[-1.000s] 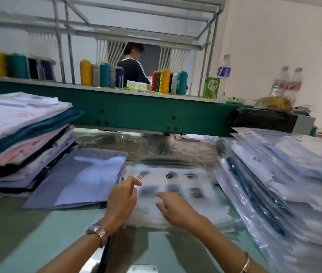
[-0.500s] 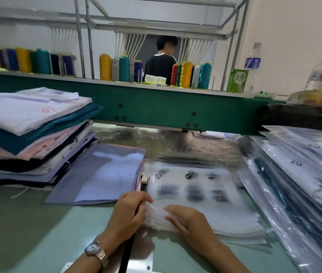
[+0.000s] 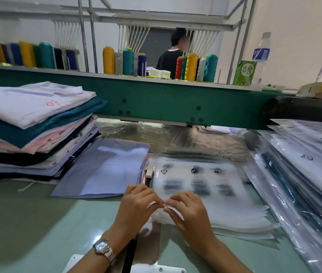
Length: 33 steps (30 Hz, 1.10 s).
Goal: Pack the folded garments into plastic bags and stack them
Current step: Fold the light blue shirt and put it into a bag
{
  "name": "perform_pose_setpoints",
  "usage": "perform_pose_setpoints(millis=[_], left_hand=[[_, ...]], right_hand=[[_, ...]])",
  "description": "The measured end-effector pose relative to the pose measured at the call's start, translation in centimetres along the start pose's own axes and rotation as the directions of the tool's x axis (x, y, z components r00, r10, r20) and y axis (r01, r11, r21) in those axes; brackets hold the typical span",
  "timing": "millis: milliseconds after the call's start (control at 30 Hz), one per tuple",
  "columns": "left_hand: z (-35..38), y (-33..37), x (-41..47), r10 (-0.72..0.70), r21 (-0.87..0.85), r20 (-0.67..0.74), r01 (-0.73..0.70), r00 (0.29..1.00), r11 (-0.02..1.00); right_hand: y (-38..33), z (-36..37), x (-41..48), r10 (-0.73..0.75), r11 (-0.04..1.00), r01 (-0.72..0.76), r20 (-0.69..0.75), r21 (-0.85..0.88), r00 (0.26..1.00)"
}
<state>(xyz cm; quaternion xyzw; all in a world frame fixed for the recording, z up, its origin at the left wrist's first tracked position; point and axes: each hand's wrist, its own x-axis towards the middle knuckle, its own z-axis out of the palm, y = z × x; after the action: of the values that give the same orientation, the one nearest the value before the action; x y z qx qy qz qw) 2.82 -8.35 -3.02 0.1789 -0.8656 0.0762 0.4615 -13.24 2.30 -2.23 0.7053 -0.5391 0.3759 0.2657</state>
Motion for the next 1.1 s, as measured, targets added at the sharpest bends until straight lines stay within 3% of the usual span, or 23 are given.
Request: perform_pose_setpoints(millis=[167, 333, 533, 633, 867, 1033, 1100], left_hand=[[-0.5, -0.2, 0.2, 0.016, -0.008, 0.074, -0.016, 0.997, 1.000], [-1.1, -0.6, 0.1, -0.137, -0.025, 0.068, 0.139, 0.988, 0.990], [-1.2, -0.8, 0.1, -0.218, 0.012, 0.066, 0.217, 0.974, 0.976], [-1.1, -0.8, 0.1, -0.277, 0.008, 0.042, 0.277, 0.960, 0.961], [-0.9, -0.9, -0.1, -0.366, -0.010, 0.038, 0.367, 0.930, 0.930], [-1.0, -1.2, -0.2, -0.402, -0.025, 0.010, 0.402, 0.916, 0.915], [-0.8, -0.9, -0.3, -0.406, -0.037, 0.017, 0.406, 0.914, 0.913]], right_hand=[[0.4, 0.0, 0.6, -0.147, 0.964, 0.156, 0.061, -0.214, 0.987], [2.4, -2.0, 0.6, -0.140, 0.902, 0.213, 0.212, -0.375, 0.967], [5.6, -5.5, -0.8, -0.001, 0.789, 0.227, 0.368, -0.570, 0.930], [7.0, -7.5, -1.4, 0.142, 0.720, 0.194, 0.415, -0.666, 0.899], [8.6, -10.8, -2.7, 0.418, 0.651, -0.010, 0.347, -0.759, 0.839], [9.0, -11.6, -2.9, 0.644, 0.471, 0.003, 0.346, -0.882, 0.682], [8.7, -11.8, -2.9, 0.690, 0.446, 0.030, 0.365, -0.894, 0.625]])
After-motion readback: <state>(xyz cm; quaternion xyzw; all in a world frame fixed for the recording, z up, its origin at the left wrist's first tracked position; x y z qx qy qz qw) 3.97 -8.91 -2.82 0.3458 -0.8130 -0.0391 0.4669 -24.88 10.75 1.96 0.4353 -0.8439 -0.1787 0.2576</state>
